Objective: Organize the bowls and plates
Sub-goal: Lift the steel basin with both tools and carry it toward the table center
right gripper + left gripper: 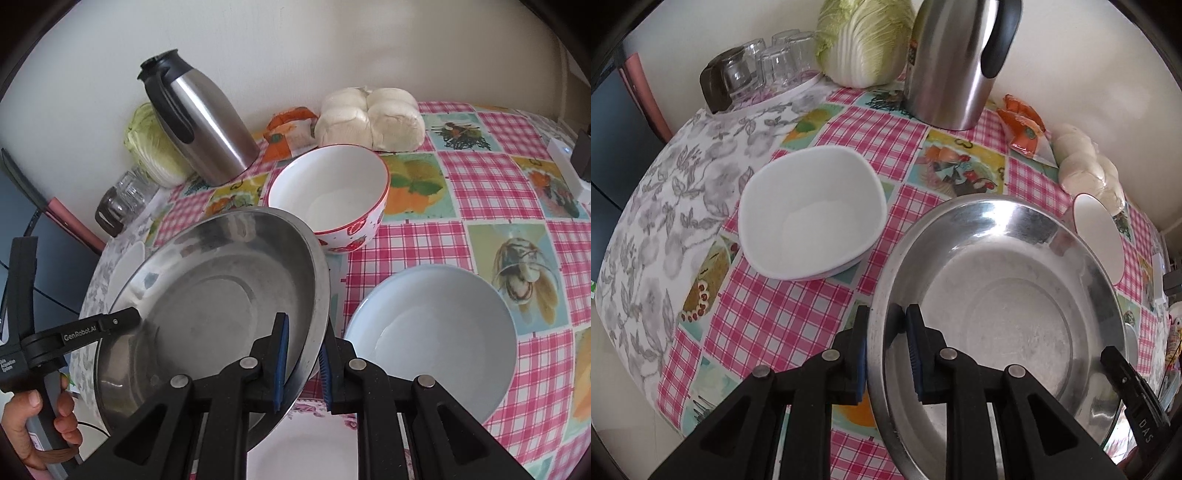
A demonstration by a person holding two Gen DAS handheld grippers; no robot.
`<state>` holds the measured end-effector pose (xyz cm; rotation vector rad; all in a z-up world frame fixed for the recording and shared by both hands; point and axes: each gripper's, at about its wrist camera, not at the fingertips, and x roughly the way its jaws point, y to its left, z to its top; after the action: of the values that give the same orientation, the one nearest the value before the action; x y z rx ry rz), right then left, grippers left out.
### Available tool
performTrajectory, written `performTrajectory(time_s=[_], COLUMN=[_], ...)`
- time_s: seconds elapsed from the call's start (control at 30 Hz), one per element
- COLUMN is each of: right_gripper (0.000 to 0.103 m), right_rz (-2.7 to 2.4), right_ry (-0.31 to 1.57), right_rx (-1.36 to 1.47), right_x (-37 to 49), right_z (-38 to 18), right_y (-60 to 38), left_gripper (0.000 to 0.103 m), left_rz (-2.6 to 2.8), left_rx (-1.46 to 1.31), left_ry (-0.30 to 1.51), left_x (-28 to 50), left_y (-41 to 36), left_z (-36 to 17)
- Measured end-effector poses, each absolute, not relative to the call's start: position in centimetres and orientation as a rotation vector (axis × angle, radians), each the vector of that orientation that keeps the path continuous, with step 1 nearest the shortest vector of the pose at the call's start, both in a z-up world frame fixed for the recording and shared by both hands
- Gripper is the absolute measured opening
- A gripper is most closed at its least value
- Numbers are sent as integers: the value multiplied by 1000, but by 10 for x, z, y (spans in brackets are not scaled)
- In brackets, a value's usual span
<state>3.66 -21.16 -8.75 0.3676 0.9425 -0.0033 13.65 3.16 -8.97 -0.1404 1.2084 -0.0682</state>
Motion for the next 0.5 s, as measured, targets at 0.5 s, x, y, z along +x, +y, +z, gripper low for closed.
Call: performTrajectory(time_s=[0.5], right_gripper=[17], right_rz=[6], right_ry=[1010], right_rx=[277], right_x=[45], right_z=[-104], right_y=[-191], left_gripper=[21], left_rz=[-31], left_rx=[-170], left_ry=[1233], left_x=[137], left_y=[45], left_z=[-101])
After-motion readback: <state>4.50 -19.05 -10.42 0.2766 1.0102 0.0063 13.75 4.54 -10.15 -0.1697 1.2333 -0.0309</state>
